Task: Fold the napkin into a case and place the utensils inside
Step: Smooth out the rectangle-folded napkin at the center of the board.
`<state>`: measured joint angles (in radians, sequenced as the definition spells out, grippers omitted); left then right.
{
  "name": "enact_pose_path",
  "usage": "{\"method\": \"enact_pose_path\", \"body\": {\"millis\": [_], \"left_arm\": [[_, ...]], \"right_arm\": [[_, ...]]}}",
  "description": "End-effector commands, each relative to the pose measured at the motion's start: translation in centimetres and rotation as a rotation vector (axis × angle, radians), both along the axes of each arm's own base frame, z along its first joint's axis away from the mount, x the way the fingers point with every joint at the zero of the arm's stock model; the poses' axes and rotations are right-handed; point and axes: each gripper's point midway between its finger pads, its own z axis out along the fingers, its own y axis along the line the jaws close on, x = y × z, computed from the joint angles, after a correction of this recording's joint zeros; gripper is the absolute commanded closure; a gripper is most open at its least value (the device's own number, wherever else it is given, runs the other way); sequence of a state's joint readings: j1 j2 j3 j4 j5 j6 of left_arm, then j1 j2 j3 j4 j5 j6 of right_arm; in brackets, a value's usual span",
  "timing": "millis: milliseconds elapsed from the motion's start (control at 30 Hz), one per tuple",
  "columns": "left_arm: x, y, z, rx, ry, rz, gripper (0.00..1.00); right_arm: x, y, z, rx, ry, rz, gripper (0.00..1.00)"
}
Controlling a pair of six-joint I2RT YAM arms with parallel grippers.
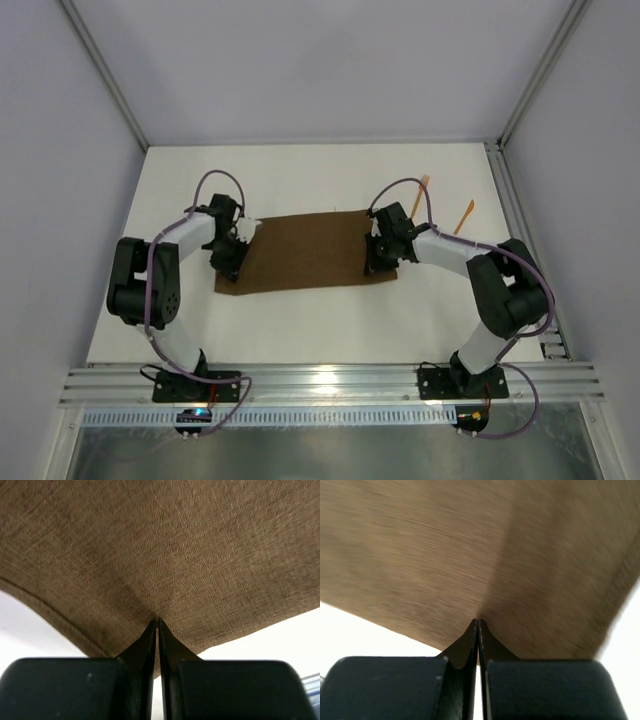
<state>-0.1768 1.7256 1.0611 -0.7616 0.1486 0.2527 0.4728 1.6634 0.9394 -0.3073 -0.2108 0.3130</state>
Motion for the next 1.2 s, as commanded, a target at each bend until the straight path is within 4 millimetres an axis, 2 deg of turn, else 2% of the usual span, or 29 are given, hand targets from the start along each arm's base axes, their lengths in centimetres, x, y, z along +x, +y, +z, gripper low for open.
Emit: {"method": "enact_pose_path", "body": {"millis": [0, 133, 167, 267, 300, 400, 433, 467, 533, 567, 600, 667, 700, 733, 800, 833, 867, 900, 933, 1000, 1067, 1167], "left_arm": [[-0.4, 1.3, -0.7, 0.059, 0.010, -0.017, 0.94], [-0.9, 3.0, -1.6, 0.147, -0.005, -0.047, 0.93], [-0.8, 3.6, -1.7, 0.177, -0.014, -0.046, 0.93], [-0.3, 4.1, -1.5, 0.188, -0.043, -0.040, 0.93], [-0.4, 3.9, -1.1, 0.162, -0.037, -0.035, 0.91], [-0.1, 3.2, 1.8, 0.110, -0.106, -0.063, 0.87], [-0.2, 3.3, 3.2, 0.108, -0.138, -0.067, 0.85], [-0.3, 3.4, 3.7, 0.110, -0.149, -0.078, 0.84], [-1.3, 3.3, 4.4, 0.105, -0.135, -0.092, 0.83], [-1.6, 3.4, 4.6, 0.106, -0.134, -0.096, 0.83], [-1.9, 3.4, 4.3, 0.103, -0.123, -0.097, 0.82], [-2.3, 3.3, 3.5, 0.094, -0.115, -0.090, 0.82], [-2.4, 3.1, 2.9, 0.087, -0.101, -0.083, 0.82], [-2.3, 3.1, 2.5, 0.086, -0.094, -0.079, 0.82], [-2.1, 3.2, 1.4, 0.096, -0.080, -0.064, 0.83], [-2.0, 3.2, 1.1, 0.095, -0.075, -0.061, 0.83], [-2.0, 2.9, 0.8, 0.083, -0.067, -0.061, 0.83], [-2.3, 2.9, 0.3, 0.083, -0.048, -0.060, 0.83], [-2.4, 2.9, 0.1, 0.085, -0.043, -0.059, 0.83], [-2.8, 3.2, -0.5, 0.098, -0.035, -0.054, 0.83], [-3.0, 3.7, -0.9, 0.123, -0.040, -0.054, 0.83], [-3.1, 4.1, -1.7, 0.147, -0.043, -0.055, 0.83]], "right_arm": [[-0.4, -0.9, -1.4, 0.001, 0.021, -0.072, 0.97], [-1.4, -2.8, -3.0, 0.010, 0.072, -0.147, 0.97], [-1.7, -3.9, -3.6, 0.009, 0.092, -0.178, 0.97], [-1.5, -5.3, -3.3, 0.019, 0.088, -0.219, 0.97], [-1.4, -5.6, -2.7, 0.015, 0.073, -0.215, 0.97], [-0.7, -6.1, -1.0, -0.020, 0.033, -0.216, 0.97], [-0.3, -6.2, 0.1, -0.023, 0.002, -0.208, 0.97], [0.7, -6.1, 1.4, -0.036, -0.037, -0.211, 0.97], [0.6, -5.0, 3.0, -0.056, -0.071, -0.164, 0.97], [1.6, -3.9, 4.7, -0.042, -0.115, -0.147, 0.97], [1.2, -2.1, 5.3, -0.034, -0.128, -0.100, 0.97], [1.7, 1.1, 6.8, 0.040, -0.144, -0.061, 0.97], [1.7, 3.4, 7.7, 0.112, -0.155, -0.020, 0.97], [0.8, 5.9, 8.0, 0.153, -0.153, 0.030, 0.97], [0.6, 9.7, 8.1, 0.240, -0.122, 0.072, 0.97], [-0.5, 11.8, 8.2, 0.268, -0.103, 0.118, 0.97], [-0.7, 13.4, 7.5, 0.290, -0.061, 0.121, 0.97], [-0.9, 15.0, 7.7, 0.330, -0.061, 0.142, 0.97], [-2.2, 16.7, 7.6, 0.358, -0.039, 0.185, 0.97], [-2.7, 18.3, 6.3, 0.365, -0.001, 0.190, 0.97], [-3.0, 19.0, 4.5, 0.367, 0.038, 0.169, 0.97], [-2.8, 17.7, 1.7, 0.324, 0.088, 0.111, 0.97]]}}
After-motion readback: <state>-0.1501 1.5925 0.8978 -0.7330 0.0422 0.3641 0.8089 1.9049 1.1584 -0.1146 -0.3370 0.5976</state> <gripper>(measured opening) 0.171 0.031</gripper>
